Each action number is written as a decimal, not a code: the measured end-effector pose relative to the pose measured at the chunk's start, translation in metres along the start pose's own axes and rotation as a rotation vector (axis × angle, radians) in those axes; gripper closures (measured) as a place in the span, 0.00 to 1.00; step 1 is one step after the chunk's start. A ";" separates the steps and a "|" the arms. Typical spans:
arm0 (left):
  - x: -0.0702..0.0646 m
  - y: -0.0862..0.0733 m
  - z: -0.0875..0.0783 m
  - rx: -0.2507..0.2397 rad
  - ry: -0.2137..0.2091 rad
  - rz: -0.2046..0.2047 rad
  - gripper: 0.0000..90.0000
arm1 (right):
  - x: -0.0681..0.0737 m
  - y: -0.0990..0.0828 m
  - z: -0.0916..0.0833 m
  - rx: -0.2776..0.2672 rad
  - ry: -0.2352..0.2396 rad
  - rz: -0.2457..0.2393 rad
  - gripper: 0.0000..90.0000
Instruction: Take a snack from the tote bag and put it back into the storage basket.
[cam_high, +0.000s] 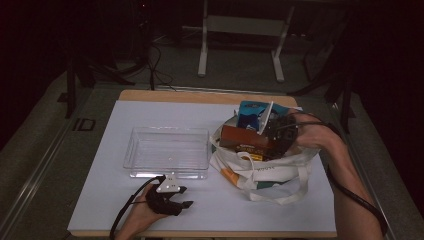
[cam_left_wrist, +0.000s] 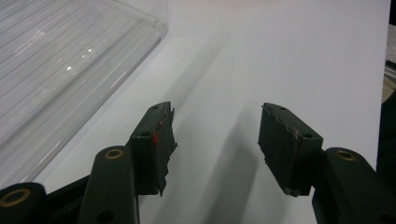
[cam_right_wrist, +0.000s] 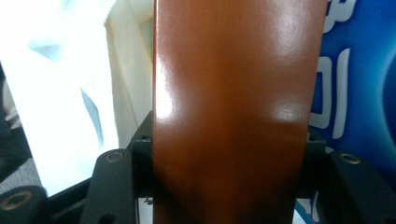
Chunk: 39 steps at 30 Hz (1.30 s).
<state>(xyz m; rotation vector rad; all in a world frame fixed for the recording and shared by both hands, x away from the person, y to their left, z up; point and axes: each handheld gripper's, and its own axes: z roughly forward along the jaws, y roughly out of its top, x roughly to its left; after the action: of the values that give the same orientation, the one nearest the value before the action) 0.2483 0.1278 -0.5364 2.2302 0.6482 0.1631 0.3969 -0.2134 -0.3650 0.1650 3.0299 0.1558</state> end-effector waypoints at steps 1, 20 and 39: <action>0.000 0.000 0.000 0.004 0.002 0.004 0.50 | 0.000 0.000 -0.001 -0.004 0.001 -0.001 0.48; 0.002 -0.006 0.001 -0.028 -0.010 0.024 0.50 | 0.004 0.010 -0.016 -0.071 0.003 -0.025 0.48; 0.000 -0.006 0.001 -0.030 -0.006 0.033 0.51 | 0.007 0.033 -0.019 -0.123 0.010 -0.067 0.48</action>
<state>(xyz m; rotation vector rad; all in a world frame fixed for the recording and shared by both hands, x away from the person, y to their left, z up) 0.2463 0.1302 -0.5417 2.2125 0.6024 0.1814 0.3909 -0.1817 -0.3435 0.0524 3.0194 0.3371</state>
